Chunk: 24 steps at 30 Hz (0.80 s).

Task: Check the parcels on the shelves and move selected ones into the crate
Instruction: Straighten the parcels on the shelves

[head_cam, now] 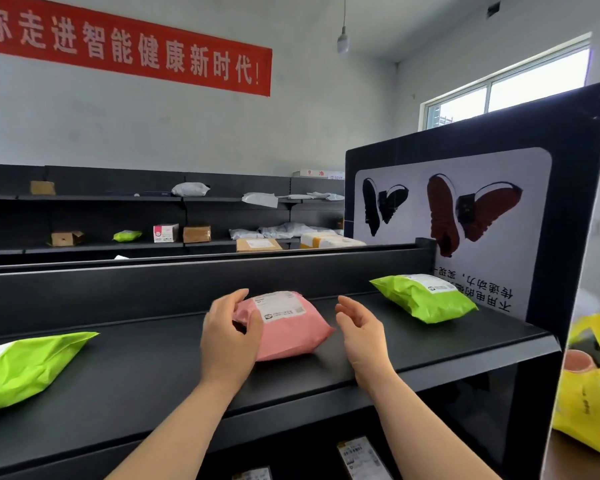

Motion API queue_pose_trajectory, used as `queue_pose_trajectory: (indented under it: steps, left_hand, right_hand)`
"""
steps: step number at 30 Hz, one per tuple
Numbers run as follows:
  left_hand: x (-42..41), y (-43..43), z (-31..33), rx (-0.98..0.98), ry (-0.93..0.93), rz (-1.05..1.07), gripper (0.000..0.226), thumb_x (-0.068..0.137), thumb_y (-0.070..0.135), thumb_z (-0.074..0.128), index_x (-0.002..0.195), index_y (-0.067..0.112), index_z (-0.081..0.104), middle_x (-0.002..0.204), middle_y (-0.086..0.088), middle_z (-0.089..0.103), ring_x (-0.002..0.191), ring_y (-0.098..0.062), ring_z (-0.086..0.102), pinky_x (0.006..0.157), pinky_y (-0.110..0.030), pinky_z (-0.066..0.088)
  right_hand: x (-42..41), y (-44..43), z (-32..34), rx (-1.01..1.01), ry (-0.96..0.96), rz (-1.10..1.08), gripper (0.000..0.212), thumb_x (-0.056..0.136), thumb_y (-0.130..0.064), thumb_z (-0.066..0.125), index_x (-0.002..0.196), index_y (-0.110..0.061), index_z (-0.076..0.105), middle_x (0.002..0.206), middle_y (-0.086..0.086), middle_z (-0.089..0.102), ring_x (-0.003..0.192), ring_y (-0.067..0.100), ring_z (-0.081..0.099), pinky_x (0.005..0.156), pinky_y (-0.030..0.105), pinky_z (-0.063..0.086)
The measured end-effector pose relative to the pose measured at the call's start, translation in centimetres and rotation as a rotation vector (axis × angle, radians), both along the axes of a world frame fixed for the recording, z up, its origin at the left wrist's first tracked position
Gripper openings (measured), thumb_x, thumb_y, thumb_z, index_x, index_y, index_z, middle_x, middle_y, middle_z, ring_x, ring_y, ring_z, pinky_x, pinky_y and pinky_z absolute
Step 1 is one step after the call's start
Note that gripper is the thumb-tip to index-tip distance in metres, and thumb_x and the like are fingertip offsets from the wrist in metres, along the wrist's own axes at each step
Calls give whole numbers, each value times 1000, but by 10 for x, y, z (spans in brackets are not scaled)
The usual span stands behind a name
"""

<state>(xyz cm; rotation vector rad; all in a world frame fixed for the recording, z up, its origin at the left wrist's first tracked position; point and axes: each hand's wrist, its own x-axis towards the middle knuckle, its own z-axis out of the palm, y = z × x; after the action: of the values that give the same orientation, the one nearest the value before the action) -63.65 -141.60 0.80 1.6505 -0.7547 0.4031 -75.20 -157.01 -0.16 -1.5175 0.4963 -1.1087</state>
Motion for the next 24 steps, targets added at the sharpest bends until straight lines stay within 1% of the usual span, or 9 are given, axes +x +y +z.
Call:
queue_pose_trajectory:
  steps: [3, 6, 9, 12, 14, 16, 18, 20, 24]
  left_hand:
    - [-33, -23, 10, -145, -56, -84, 28, 89, 11, 58, 115, 20, 62, 109, 8, 61, 102, -12, 56, 87, -28, 48]
    - [-66, -66, 14, -156, 70, -260, 26, 90, 6, 56, 110, 21, 63, 102, 6, 65, 91, -6, 60, 77, -16, 49]
    - [-86, -114, 3, -103, 226, -367, 26, 90, 5, 56, 112, 17, 63, 96, 7, 65, 85, -3, 60, 71, -8, 46]
    - [-98, -154, -10, -62, 340, -384, 29, 88, 6, 58, 117, 9, 63, 93, 6, 65, 83, -7, 60, 72, -14, 46]
    - [-103, -177, -11, -49, 390, -399, 32, 89, 6, 57, 120, 8, 61, 95, 3, 64, 79, -4, 58, 63, -5, 42]
    - [-106, -198, -10, -47, 441, -420, 34, 90, 7, 58, 123, 8, 58, 98, -1, 63, 76, -2, 55, 57, -2, 40]
    - [-108, -216, -9, -22, 472, -429, 38, 91, 14, 60, 128, 8, 54, 102, -2, 62, 80, -7, 55, 62, -9, 40]
    - [-109, -231, -9, 30, 492, -431, 45, 92, 24, 59, 134, 9, 49, 111, -3, 60, 90, -12, 54, 74, -20, 38]
    - [-105, -260, -7, 135, 462, -402, 58, 95, 35, 53, 144, 10, 36, 130, -9, 56, 111, -21, 54, 85, -25, 36]
  right_hand:
    - [-28, -20, 8, -32, -27, -42, 32, 93, 1, 52, 121, -12, 62, 112, 1, 66, 101, 4, 60, 72, -2, 43]
    - [-58, -49, 17, -41, -39, -115, 30, 94, -1, 54, 120, -13, 63, 111, 3, 67, 97, 3, 60, 74, 4, 46]
    - [-87, -81, 21, -52, -15, -205, 29, 93, -3, 56, 121, -11, 63, 110, 2, 66, 94, 2, 60, 72, 5, 45]
    - [-113, -115, 20, -46, 33, -267, 32, 94, -6, 56, 125, -11, 62, 115, 2, 65, 103, 8, 59, 83, 12, 41]
    - [-125, -139, 16, -35, 90, -299, 34, 94, -11, 56, 128, -15, 59, 121, 1, 64, 110, 11, 57, 91, 21, 40]
    - [-131, -162, 12, -4, 119, -322, 36, 95, -17, 57, 131, -17, 57, 127, 1, 62, 116, 14, 55, 98, 26, 40]
    - [-132, -182, 11, 56, 113, -326, 41, 94, -21, 58, 135, -15, 53, 134, 2, 58, 122, 16, 52, 103, 28, 38]
    - [-129, -196, 9, 114, 108, -309, 46, 95, -23, 57, 139, -14, 48, 139, 1, 53, 126, 16, 48, 100, 26, 35]
    - [-117, -217, 6, 164, 106, -291, 49, 96, -28, 54, 142, -15, 45, 143, 1, 48, 130, 17, 44, 97, 24, 32]
